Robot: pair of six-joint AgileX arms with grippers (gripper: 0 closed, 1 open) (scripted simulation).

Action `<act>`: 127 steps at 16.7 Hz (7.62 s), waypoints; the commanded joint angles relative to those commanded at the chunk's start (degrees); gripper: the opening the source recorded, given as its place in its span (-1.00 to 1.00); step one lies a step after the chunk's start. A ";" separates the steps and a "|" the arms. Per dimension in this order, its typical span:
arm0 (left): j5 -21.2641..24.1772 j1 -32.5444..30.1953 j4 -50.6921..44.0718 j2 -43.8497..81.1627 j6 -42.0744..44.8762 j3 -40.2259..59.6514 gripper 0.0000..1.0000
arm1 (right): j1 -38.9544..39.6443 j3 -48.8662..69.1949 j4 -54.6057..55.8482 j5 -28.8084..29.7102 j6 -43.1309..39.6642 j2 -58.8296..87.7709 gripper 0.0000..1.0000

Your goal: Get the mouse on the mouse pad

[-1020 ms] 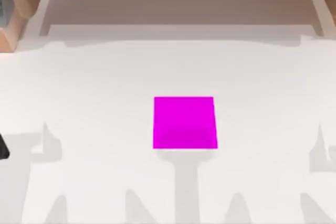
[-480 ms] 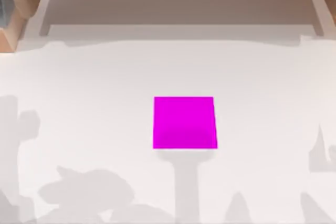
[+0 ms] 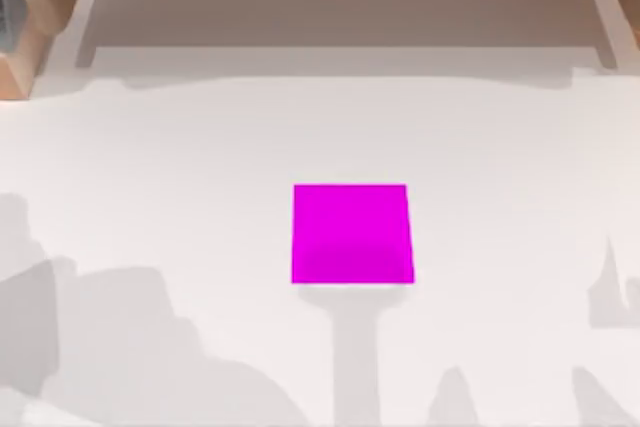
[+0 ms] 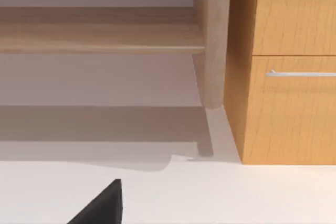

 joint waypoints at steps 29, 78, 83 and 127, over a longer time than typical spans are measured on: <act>0.07 1.12 20.80 13.49 -0.19 -10.37 0.25 | 0.00 0.00 0.00 0.00 0.00 0.00 1.00; -2.06 -20.95 -15.64 16.61 -57.88 11.57 -1.00 | 0.00 0.00 0.00 0.00 0.00 0.00 1.00; -2.41 -32.66 -21.23 24.39 -91.65 18.00 -1.00 | 0.00 0.00 0.00 0.00 0.00 0.00 1.00; 2.78 -54.49 -20.32 49.93 -205.95 64.39 -1.00 | 0.00 0.00 0.00 0.00 0.00 0.00 1.00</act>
